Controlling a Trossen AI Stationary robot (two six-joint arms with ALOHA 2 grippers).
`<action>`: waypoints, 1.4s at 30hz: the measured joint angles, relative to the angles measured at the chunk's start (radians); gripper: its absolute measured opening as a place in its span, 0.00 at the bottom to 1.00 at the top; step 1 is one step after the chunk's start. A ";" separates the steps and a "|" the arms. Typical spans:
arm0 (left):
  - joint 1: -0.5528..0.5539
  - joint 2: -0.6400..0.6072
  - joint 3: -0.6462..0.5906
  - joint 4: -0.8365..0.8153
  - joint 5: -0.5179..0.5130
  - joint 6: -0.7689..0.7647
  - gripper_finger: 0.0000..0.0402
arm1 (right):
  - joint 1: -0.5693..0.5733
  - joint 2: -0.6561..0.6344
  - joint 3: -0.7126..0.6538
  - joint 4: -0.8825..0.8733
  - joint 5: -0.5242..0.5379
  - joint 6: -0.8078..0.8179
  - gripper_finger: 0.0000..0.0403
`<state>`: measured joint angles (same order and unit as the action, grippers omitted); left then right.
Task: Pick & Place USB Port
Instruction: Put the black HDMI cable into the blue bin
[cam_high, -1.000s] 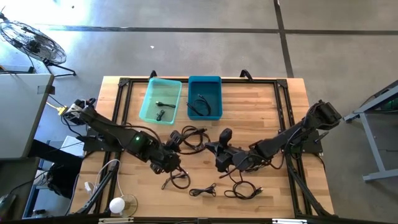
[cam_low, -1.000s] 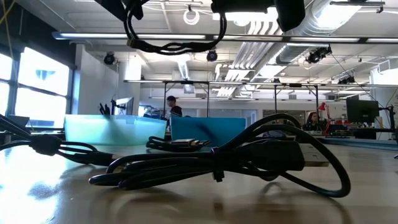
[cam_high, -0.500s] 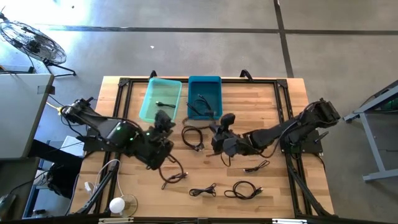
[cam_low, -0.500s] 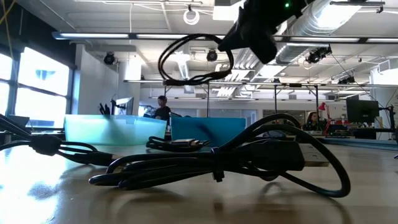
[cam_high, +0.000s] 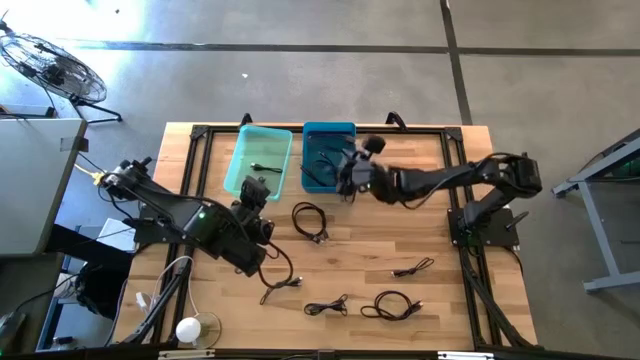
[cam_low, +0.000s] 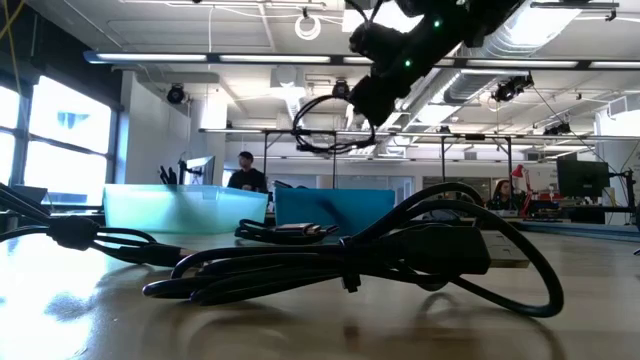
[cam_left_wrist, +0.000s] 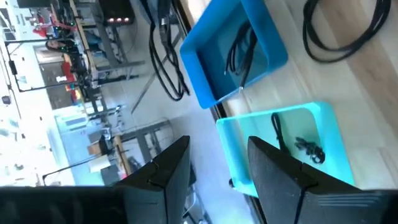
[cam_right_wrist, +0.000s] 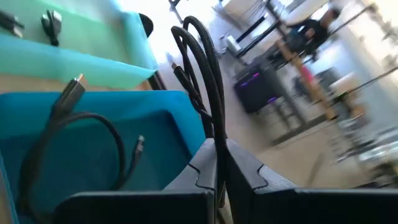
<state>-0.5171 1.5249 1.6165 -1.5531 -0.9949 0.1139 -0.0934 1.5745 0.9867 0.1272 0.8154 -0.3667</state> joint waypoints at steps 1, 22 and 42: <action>0.000 0.000 -0.014 0.000 -0.007 -0.002 0.39 | -0.019 0.000 0.000 -0.003 -0.029 0.032 0.01; 0.000 0.000 -0.123 0.009 -0.059 -0.021 0.39 | -0.278 0.073 0.001 -0.035 -0.455 0.302 0.01; 0.000 0.000 -0.122 0.010 -0.017 -0.041 0.39 | -0.299 0.082 0.001 -0.060 -0.542 0.370 0.10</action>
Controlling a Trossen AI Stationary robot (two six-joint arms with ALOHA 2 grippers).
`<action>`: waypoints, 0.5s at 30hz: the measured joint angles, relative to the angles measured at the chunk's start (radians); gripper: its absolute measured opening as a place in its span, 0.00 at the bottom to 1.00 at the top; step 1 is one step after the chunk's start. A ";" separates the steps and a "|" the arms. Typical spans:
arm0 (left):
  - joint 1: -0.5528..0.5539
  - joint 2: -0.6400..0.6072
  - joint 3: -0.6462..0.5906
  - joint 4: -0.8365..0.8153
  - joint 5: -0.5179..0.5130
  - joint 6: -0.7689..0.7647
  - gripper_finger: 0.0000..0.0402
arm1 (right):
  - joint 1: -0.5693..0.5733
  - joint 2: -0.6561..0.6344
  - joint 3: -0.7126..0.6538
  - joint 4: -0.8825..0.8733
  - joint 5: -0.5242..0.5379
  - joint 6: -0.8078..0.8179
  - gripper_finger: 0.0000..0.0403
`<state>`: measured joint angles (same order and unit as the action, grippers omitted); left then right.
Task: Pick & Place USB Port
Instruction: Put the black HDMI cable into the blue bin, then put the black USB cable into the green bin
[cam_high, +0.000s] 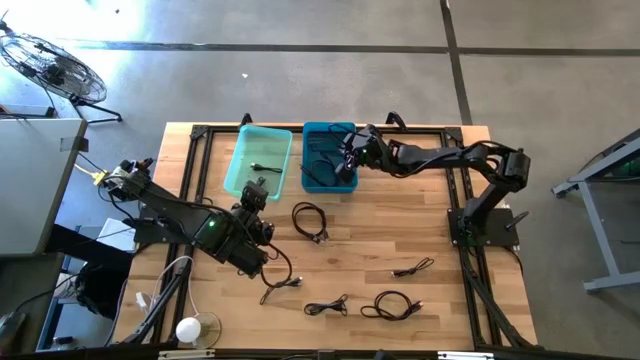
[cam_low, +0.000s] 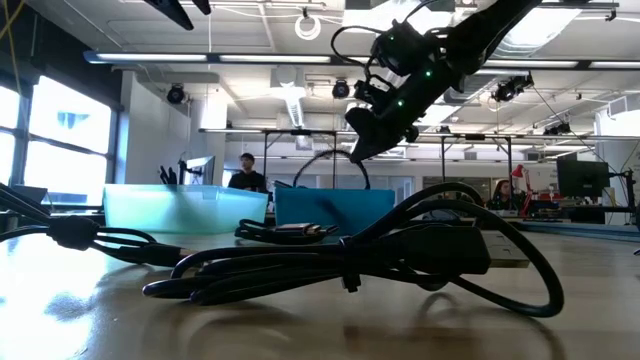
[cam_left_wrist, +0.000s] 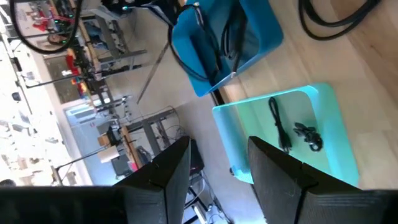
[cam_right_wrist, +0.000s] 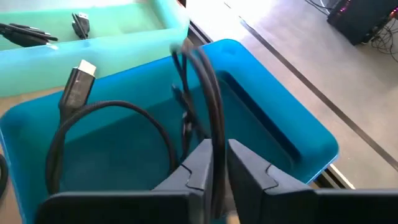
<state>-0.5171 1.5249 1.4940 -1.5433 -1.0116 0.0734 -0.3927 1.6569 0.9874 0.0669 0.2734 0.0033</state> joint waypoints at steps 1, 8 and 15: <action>0.000 0.000 0.000 -0.001 0.007 0.000 0.39 | 0.000 0.000 0.000 0.000 0.000 0.000 0.12; 0.000 0.000 0.000 0.000 0.015 0.000 0.39 | 0.000 0.000 0.000 0.006 -0.032 0.000 0.16; 0.000 0.000 0.000 0.000 0.026 -0.004 0.39 | 0.003 -0.011 0.000 0.027 -0.074 -0.025 0.16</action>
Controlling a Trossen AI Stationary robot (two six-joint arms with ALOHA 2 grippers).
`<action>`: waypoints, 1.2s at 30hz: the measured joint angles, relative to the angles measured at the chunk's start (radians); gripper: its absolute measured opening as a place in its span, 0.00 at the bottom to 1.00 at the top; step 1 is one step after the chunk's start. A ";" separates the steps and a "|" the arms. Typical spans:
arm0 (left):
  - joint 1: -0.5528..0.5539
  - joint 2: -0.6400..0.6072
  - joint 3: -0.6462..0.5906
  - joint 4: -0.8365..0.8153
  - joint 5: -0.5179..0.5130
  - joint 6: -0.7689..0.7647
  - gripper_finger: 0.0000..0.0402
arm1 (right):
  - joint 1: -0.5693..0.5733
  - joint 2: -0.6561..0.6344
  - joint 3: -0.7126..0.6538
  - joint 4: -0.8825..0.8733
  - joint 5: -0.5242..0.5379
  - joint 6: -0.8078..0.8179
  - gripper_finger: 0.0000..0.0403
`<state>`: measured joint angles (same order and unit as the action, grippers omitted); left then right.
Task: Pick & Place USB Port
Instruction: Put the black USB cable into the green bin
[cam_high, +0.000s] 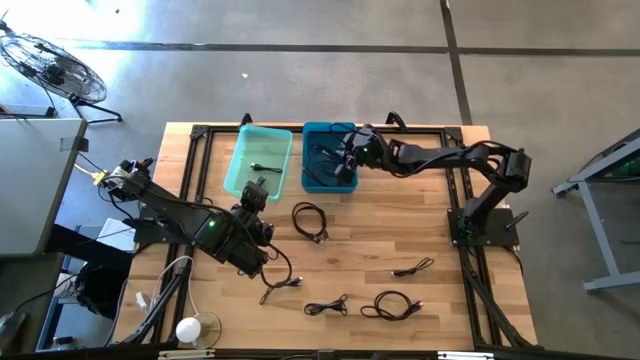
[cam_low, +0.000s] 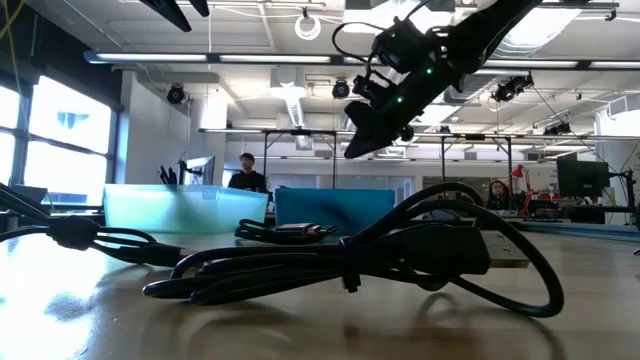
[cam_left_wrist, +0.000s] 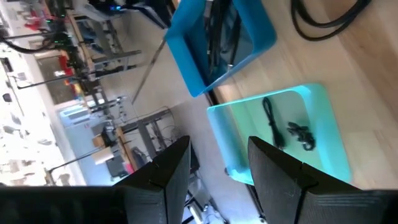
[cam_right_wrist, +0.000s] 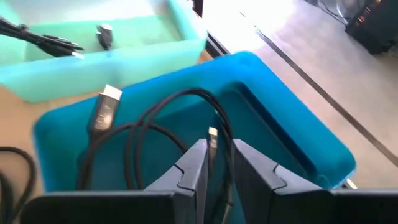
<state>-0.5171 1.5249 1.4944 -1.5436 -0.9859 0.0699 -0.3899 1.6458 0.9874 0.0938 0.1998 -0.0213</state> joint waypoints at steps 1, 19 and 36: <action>0.000 0.000 0.000 0.000 0.015 -0.003 0.39 | 0.003 -0.010 0.000 0.001 -0.012 -0.012 0.16; 0.000 0.000 -0.006 0.048 0.350 -0.023 0.39 | 0.370 -0.124 0.000 -0.238 -0.574 -0.034 0.17; 0.000 0.000 -0.292 0.301 0.329 0.091 0.39 | 0.843 -0.123 -0.002 -0.787 -0.319 0.677 0.15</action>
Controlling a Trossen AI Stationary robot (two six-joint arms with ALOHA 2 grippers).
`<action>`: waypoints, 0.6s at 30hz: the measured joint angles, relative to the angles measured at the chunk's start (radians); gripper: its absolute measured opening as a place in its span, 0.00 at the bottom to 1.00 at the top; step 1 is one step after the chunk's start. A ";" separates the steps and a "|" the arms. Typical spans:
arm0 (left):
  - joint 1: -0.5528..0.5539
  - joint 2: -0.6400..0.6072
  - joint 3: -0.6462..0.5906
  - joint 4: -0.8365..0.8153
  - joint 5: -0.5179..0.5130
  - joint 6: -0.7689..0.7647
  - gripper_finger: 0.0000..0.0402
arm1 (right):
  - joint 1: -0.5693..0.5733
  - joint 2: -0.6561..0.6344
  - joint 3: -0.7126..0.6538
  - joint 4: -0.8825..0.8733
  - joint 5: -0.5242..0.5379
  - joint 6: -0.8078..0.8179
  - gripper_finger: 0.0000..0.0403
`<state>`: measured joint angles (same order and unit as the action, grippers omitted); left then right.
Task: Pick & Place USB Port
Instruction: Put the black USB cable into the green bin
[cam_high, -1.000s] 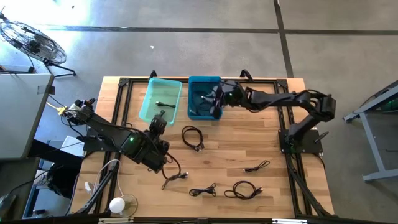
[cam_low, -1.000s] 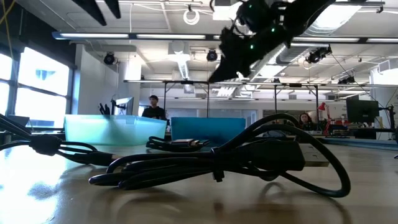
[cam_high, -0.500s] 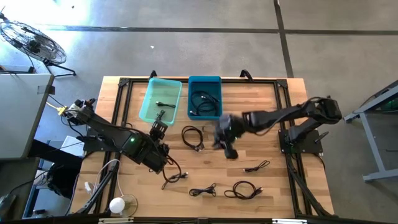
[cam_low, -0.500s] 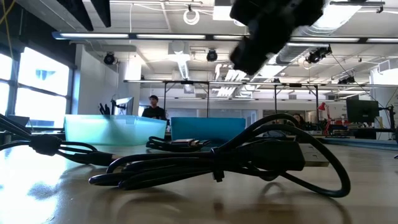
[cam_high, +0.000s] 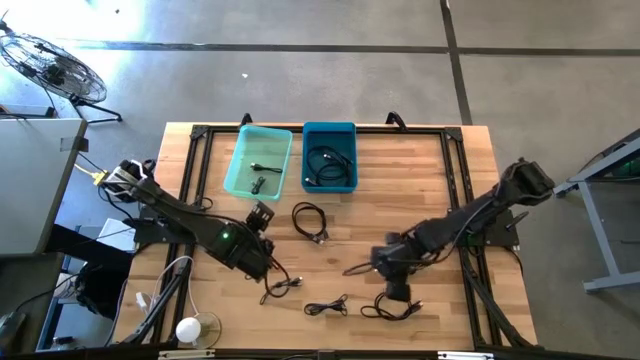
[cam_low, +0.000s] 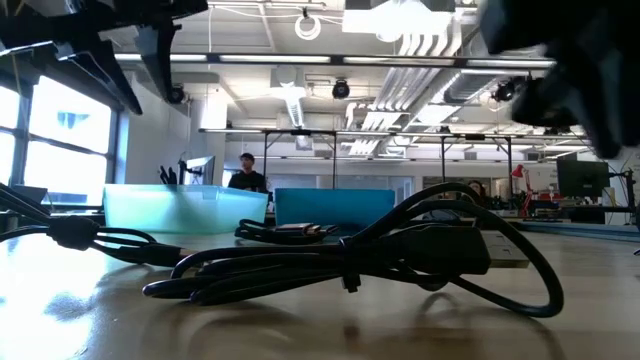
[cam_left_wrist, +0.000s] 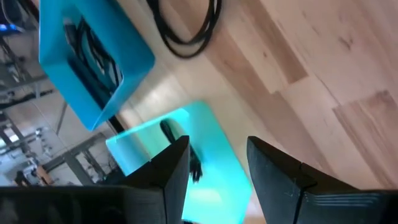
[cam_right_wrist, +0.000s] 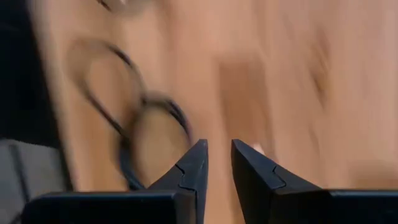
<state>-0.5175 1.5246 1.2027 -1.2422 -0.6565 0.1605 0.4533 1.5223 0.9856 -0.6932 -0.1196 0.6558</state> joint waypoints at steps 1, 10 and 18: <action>0.000 0.000 -0.007 0.021 0.000 0.014 0.39 | 0.009 0.000 0.000 -0.068 0.011 0.031 0.14; 0.000 0.000 -0.010 0.099 0.041 0.037 0.39 | 0.031 0.000 0.000 -0.290 -0.004 0.152 0.04; 0.000 0.000 -0.010 0.121 0.075 0.037 0.39 | 0.061 0.000 0.000 -0.223 -0.009 0.152 0.04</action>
<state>-0.5175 1.5246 1.1923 -1.1210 -0.5816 0.1974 0.5148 1.5223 0.9859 -0.9164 -0.1291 0.8074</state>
